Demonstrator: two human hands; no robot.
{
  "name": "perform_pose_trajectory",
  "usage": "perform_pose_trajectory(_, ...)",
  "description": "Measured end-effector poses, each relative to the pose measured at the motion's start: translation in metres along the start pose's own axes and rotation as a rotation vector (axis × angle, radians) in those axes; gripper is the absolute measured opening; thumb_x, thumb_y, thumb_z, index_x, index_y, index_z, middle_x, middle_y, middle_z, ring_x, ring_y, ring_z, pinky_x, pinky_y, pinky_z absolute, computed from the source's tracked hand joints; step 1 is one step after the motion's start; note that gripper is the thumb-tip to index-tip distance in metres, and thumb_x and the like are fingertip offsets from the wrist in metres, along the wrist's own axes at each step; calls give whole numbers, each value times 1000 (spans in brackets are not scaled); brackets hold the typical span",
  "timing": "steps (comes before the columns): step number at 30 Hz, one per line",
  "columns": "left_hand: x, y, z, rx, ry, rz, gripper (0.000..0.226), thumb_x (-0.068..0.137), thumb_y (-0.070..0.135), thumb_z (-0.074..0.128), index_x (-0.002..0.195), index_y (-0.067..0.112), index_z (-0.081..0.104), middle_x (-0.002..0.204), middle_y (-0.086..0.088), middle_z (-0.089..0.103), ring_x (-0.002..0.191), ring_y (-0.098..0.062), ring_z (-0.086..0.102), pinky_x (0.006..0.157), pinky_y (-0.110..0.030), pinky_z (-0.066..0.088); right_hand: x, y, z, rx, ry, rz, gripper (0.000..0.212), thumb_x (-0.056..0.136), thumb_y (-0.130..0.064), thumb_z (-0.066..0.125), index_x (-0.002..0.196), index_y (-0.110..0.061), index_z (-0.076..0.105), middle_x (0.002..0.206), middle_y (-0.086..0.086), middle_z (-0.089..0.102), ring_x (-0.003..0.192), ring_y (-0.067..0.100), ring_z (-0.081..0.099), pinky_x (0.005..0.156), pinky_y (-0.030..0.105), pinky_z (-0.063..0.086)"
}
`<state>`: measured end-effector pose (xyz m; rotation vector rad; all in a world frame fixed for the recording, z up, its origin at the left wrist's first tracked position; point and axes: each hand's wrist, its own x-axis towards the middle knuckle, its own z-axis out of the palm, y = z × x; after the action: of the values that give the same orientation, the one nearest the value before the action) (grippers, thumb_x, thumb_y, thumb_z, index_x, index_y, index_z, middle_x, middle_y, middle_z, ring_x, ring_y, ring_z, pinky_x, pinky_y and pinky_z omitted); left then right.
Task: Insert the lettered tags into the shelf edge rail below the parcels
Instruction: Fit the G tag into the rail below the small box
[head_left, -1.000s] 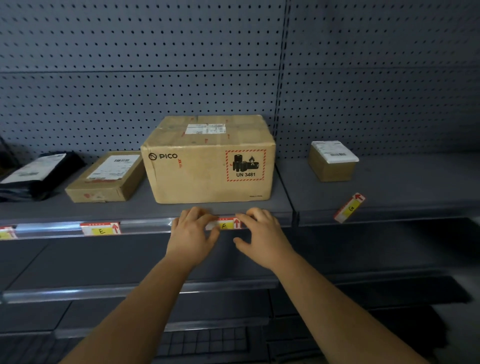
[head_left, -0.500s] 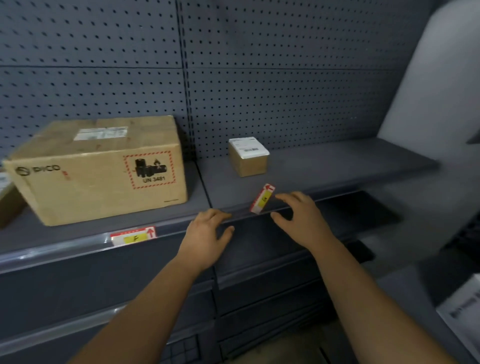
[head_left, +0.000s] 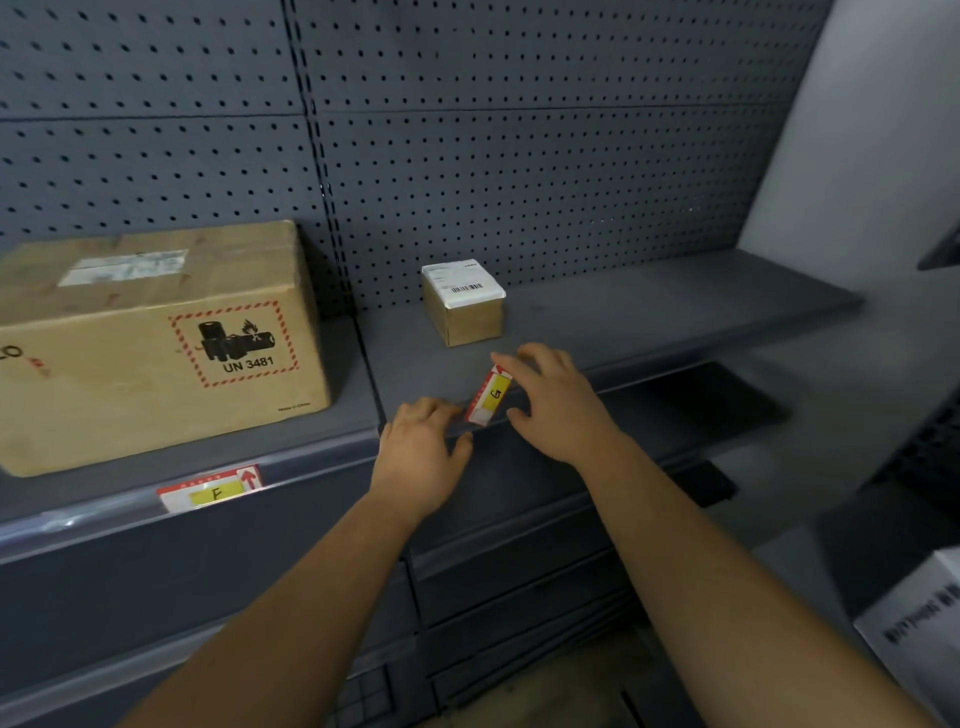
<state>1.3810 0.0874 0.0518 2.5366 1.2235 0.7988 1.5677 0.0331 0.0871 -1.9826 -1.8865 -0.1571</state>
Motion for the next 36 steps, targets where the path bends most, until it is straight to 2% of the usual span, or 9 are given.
perform_pose_trajectory(4, 4, 7, 6, 31, -4, -1, 37, 87, 32, 56, 122, 23, 58, 114, -2, 58, 104, -25, 47, 88, -41, 41, 4, 3, 7, -67, -22, 17, 75, 85, -30, 63, 150, -34, 25, 149, 5, 26, 135, 27, 25, 107, 45, 28)
perform_pose_trajectory(8, 7, 11, 9, 56, -1, -20, 38, 88, 33, 54, 125, 25, 56, 118, -1, 55, 108, -25, 44, 92, -42, 38, 0, 9, 13, -69, -4, 94, 71, 84, -35, 64, 147, -31, 31, 147, 7, 28, 135, 29, 27, 108, 46, 26)
perform_pose_trajectory(11, 7, 13, 13, 93, 8, -36, 40, 88, 35, 53, 126, 25, 55, 121, -1, 53, 109, -24, 42, 92, -40, 36, -6, 16, 20, -46, 5, 175, 64, 83, -36, 65, 141, -25, 40, 142, 7, 32, 131, 28, 31, 106, 45, 30)
perform_pose_trajectory(15, 9, 17, 18, 139, 20, -46, 40, 88, 37, 51, 126, 23, 54, 120, 0, 51, 109, -24, 41, 89, -39, 33, -12, 20, 28, 63, -59, 245, 72, 83, -36, 68, 145, -25, 33, 137, 7, 33, 124, 27, 35, 100, 41, 37)
perform_pose_trajectory(20, 11, 24, 23, 169, 7, -19, 42, 87, 36, 52, 126, 23, 53, 120, -1, 50, 111, -24, 40, 91, -40, 32, -13, 20, 31, 127, -10, 216, 72, 84, -32, 68, 146, -25, 32, 138, 5, 35, 125, 24, 37, 98, 38, 43)
perform_pose_trajectory(26, 14, 25, 24, 205, 9, -22, 42, 87, 35, 52, 126, 23, 53, 120, -1, 49, 111, -25, 40, 92, -40, 31, -16, 20, 34, 142, 37, 201, 61, 86, -26, 66, 142, -22, 41, 136, 3, 41, 123, 22, 43, 93, 37, 48)
perform_pose_trajectory(31, 14, 25, 25, 211, 18, -20, 41, 86, 35, 53, 125, 22, 54, 119, -2, 49, 110, -25, 41, 90, -40, 31, -18, 17, 37, 166, 65, 208, 60, 85, -24, 66, 140, -20, 42, 136, 3, 43, 120, 21, 46, 91, 36, 48)
perform_pose_trajectory(36, 15, 25, 25, 236, 15, -9, 38, 87, 34, 53, 122, 20, 57, 117, -3, 49, 107, -26, 41, 88, -41, 32, -20, 15, 45, 188, 83, 217, 59, 80, -23, 70, 134, -18, 48, 133, 1, 41, 117, 20, 47, 91, 39, 50)
